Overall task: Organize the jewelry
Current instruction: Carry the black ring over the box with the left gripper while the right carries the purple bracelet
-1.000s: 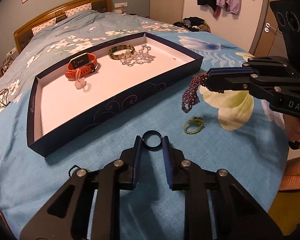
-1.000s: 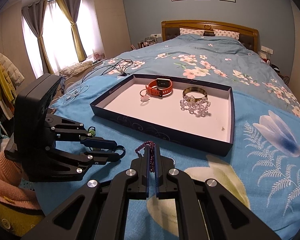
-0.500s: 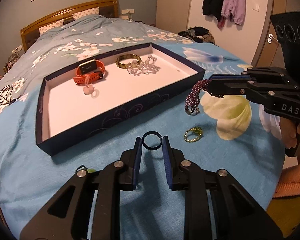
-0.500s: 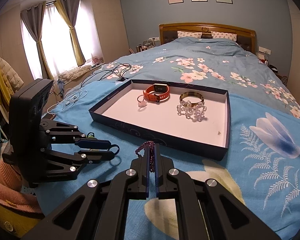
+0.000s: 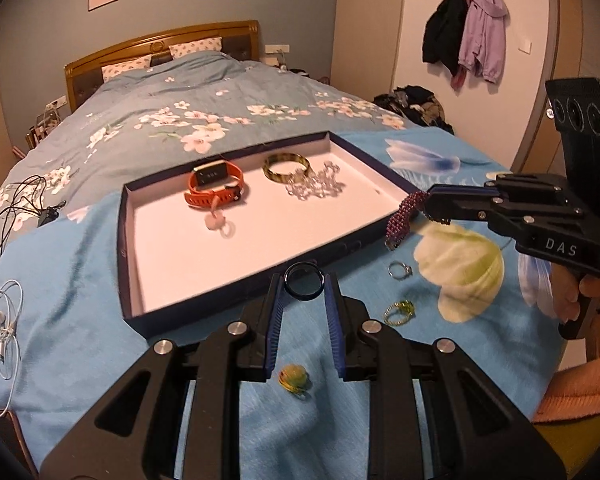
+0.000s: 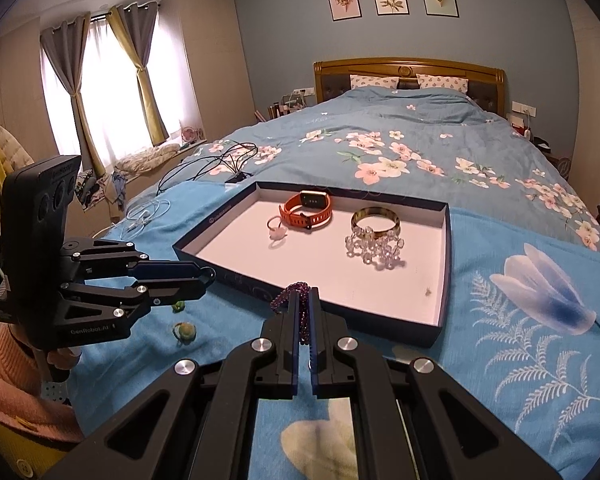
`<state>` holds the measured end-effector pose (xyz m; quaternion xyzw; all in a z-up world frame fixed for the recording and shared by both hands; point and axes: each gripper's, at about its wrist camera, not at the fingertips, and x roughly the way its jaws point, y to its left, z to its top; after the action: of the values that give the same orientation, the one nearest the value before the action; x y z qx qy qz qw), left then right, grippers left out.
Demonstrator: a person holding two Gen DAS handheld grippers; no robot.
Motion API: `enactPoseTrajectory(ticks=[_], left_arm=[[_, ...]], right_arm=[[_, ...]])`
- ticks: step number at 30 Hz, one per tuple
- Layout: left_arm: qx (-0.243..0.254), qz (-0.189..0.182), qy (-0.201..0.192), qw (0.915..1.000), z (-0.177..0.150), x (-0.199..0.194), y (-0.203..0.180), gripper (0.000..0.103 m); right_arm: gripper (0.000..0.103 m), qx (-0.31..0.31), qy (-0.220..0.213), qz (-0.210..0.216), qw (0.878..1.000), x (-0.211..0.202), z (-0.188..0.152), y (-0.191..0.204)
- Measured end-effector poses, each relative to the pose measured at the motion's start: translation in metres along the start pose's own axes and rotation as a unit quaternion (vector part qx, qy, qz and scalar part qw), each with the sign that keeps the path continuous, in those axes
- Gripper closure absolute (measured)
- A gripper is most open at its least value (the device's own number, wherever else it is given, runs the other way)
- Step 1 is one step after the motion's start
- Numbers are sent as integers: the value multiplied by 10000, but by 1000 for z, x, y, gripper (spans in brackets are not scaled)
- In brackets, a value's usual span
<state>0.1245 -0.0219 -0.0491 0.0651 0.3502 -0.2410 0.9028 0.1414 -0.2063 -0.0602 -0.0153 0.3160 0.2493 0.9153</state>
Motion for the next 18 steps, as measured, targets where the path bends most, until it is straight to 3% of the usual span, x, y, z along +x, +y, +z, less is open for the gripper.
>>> enactPoseTrajectory(ticks=[18], left_arm=[[-118, 231, -296, 9992, 18, -9, 15, 82]], right_arm=[[100, -17, -114, 4, 9999, 7, 19, -6]])
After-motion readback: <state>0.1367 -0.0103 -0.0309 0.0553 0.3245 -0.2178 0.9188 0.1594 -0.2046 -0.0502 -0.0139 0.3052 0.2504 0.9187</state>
